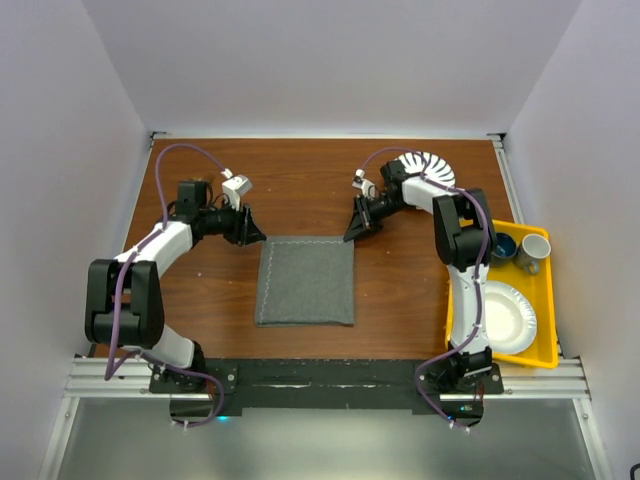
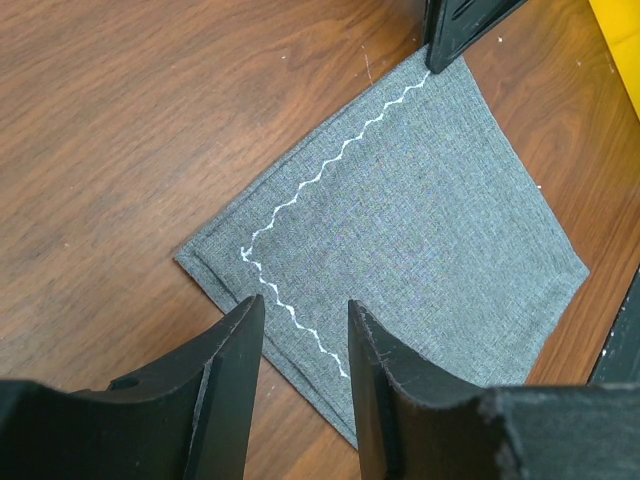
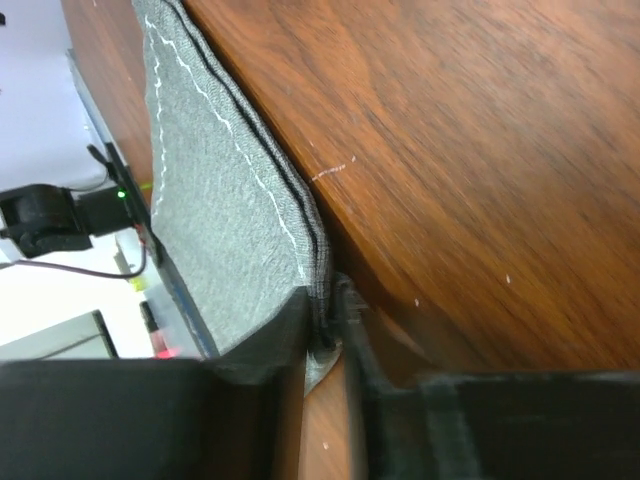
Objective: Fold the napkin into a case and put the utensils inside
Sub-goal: Pick up the lower triangle-folded napkin from the center of the board.
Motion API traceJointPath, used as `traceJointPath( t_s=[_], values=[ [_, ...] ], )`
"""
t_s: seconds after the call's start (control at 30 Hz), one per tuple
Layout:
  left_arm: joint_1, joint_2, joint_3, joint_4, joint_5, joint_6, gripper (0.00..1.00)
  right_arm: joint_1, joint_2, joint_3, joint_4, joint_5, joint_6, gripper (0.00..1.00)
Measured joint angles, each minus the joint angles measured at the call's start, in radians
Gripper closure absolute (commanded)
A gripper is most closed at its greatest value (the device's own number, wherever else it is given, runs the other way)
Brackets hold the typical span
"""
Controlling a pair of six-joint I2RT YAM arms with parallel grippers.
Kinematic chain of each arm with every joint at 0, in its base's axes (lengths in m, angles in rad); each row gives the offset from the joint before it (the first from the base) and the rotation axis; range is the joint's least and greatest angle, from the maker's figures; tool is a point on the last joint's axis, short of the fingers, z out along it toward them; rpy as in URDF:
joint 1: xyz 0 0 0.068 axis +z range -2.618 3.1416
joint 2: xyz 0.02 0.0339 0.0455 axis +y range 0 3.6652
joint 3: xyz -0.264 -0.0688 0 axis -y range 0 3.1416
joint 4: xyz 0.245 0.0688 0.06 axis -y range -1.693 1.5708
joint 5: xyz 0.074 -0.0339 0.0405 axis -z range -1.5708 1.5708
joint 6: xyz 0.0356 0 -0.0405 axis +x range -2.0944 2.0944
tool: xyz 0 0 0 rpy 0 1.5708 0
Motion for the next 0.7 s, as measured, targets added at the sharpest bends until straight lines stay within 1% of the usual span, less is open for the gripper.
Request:
traceJointPath(
  t_s=[0.03, 0.2, 0.33, 0.53, 0.7],
  values=[
    [0.000, 0.000, 0.000, 0.000, -0.002, 0.000, 0.56, 0.002, -0.001, 0.000, 0.002, 0.004, -0.003, 1.00],
    [0.000, 0.008, 0.000, 0.000, -0.016, 0.000, 0.56, 0.018, -0.031, 0.000, 0.003, 0.029, -0.044, 1.00],
    [0.000, 0.011, 0.000, 0.000, -0.026, 0.000, 0.57, 0.055, -0.101, -0.006, 0.004, 0.056, -0.109, 1.00],
    [0.000, 0.010, 0.000, 0.000, -0.047, 0.000, 0.57, 0.146, -0.253, -0.067, 0.017, 0.130, -0.267, 1.00],
    [0.000, 0.008, 0.000, 0.000, -0.056, -0.006, 0.58, 0.199, -0.324, -0.130, 0.028, 0.187, -0.412, 1.00]
  ],
)
